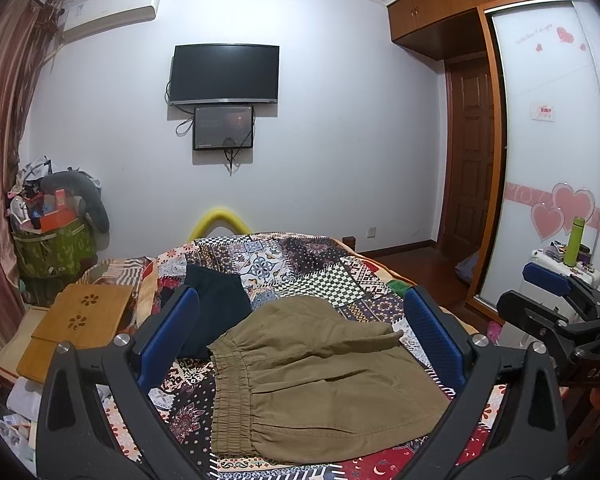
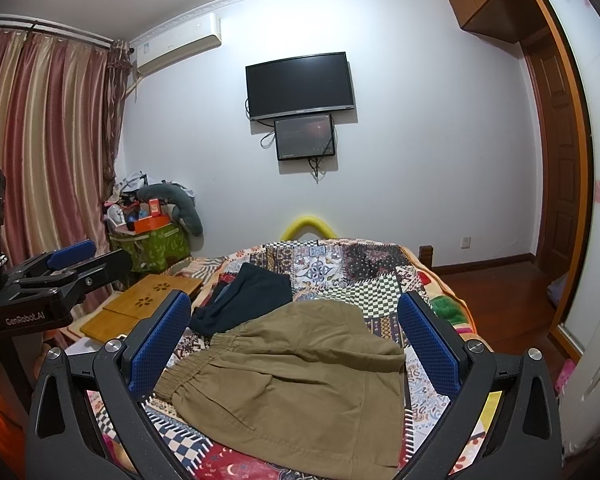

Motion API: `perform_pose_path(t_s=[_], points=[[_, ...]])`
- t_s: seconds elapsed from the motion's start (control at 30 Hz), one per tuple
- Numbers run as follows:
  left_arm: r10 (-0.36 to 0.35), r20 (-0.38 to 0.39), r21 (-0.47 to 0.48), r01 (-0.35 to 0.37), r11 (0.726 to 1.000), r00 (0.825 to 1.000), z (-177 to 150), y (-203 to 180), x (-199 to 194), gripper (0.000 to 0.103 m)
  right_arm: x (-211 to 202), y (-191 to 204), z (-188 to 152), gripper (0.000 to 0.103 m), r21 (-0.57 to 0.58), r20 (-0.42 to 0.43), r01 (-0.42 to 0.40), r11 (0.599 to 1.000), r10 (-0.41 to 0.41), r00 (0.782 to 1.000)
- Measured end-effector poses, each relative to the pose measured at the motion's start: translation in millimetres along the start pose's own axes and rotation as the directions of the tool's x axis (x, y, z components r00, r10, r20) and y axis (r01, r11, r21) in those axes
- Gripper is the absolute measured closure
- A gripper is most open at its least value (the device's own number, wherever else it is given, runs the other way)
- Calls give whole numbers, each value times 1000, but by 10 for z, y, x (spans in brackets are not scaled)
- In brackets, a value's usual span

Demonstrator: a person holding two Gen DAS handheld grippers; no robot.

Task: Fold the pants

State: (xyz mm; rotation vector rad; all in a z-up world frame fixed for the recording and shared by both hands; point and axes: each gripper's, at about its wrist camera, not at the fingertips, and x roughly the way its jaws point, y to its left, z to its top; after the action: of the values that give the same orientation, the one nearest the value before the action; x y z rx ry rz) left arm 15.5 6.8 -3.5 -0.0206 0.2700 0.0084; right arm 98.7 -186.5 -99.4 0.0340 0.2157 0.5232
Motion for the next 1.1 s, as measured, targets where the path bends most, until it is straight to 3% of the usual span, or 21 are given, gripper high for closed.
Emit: perform_pose_path(t_s=[0.27,0.5,0.67,0.9,0.97,1.1], points=[[37,-92,-26,-40,999,995,-114,162,441,0,254,-148,-84,0,24,-60,17,1000,-16,998],[82,-236,-40,-94,995,968,-335,439,1122,0,678,-420,-356,0,63,-181,60,996,-47,982],[134,-330,-43,-156,987,934,-558,707,1611,0,1025,-717,-594,0,92,-293,113,989,-82,953],[144,-469,-35,-181,983,871,-863,1045,2253,0,1509,-1209,-887,1,144,-457,167,975,-84,885],[148,-504,-23,-185,983,851,-946,1091,2378,0,1632,-1327,-943,8,167,-490,164,972,-62,870],[142,-564,-11,-179,984,814,-1057,1175,2607,11,1915,-1479,-1050,24,206,-550,141,968,-4,835]])
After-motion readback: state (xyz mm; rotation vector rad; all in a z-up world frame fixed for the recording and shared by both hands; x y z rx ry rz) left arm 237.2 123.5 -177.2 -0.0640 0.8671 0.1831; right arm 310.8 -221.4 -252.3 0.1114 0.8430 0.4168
